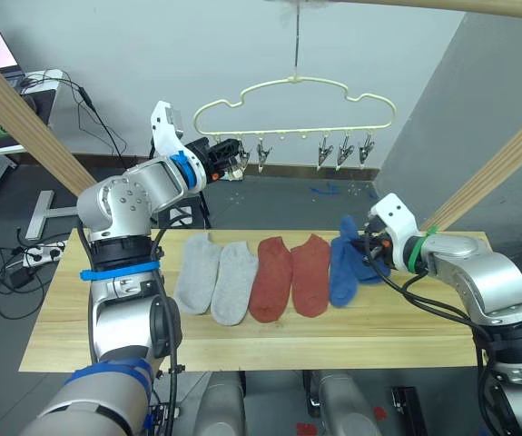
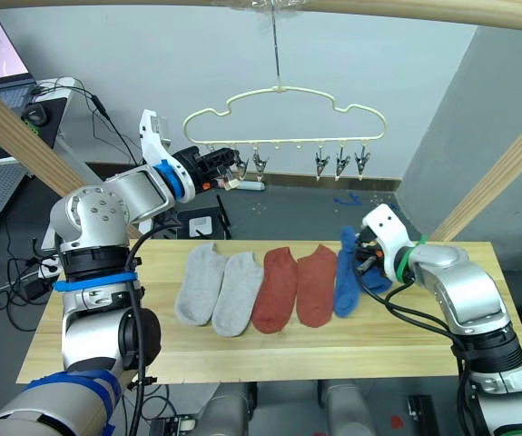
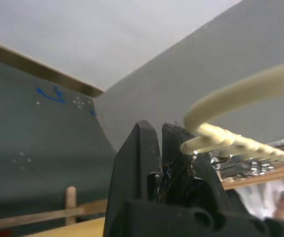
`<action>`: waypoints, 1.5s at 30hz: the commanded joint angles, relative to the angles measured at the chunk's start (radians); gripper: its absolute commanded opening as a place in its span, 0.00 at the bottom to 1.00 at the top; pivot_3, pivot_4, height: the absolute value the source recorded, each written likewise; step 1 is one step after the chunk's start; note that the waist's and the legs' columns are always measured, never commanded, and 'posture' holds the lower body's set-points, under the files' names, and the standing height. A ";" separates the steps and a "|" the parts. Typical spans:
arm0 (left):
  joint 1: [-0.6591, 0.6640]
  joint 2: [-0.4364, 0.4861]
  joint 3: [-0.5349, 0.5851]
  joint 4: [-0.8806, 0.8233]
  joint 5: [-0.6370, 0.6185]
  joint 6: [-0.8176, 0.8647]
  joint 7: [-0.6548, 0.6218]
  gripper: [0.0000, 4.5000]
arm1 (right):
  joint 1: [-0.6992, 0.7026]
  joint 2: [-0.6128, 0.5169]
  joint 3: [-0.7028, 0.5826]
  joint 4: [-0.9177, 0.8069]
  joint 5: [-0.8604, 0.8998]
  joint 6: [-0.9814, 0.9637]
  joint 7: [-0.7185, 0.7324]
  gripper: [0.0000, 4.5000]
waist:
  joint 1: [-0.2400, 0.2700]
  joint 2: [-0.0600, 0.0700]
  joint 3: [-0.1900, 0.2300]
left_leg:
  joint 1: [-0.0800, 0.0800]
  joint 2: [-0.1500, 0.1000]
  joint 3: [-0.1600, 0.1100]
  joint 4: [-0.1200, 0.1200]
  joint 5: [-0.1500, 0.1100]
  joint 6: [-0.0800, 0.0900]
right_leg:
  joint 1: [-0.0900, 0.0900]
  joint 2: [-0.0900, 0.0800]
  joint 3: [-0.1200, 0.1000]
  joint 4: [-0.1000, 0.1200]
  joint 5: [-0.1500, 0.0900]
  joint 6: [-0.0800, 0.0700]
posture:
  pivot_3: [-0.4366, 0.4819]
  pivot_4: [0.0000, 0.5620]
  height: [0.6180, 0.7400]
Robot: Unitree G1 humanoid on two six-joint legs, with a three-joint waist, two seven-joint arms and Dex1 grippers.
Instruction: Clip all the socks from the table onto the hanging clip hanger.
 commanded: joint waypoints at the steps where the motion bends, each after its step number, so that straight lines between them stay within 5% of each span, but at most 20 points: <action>1: -0.021 0.023 0.025 0.009 -0.028 0.036 -0.004 0.02 | -0.066 0.062 0.035 -0.049 0.041 0.021 -0.012 0.01 | -0.001 0.000 0.000 | 0.000 0.000 0.000 0.000 0.000 0.000 | 0.000 0.000 0.000 0.000 0.000 0.000 | 0.48 0.50 1.00; 27: -0.027 0.028 0.017 0.002 -0.042 0.053 0.025 0.02 | -0.358 0.391 0.221 0.363 -0.027 -0.227 -0.022 0.01 | 0.001 0.000 0.000 | 0.000 0.001 -0.001 -0.001 0.000 0.000 | -0.001 0.000 -0.002 0.001 0.001 -0.002 | 0.55 0.47 1.00; 45: 0.001 0.019 0.024 -0.048 -0.048 0.082 0.033 0.02 | -0.462 0.440 0.217 0.549 -0.072 -0.338 0.028 0.01 | 0.004 0.000 0.000 | 0.000 0.001 -0.001 -0.002 0.000 0.000 | -0.001 -0.001 -0.002 0.001 0.001 -0.002 | 0.58 0.47 1.00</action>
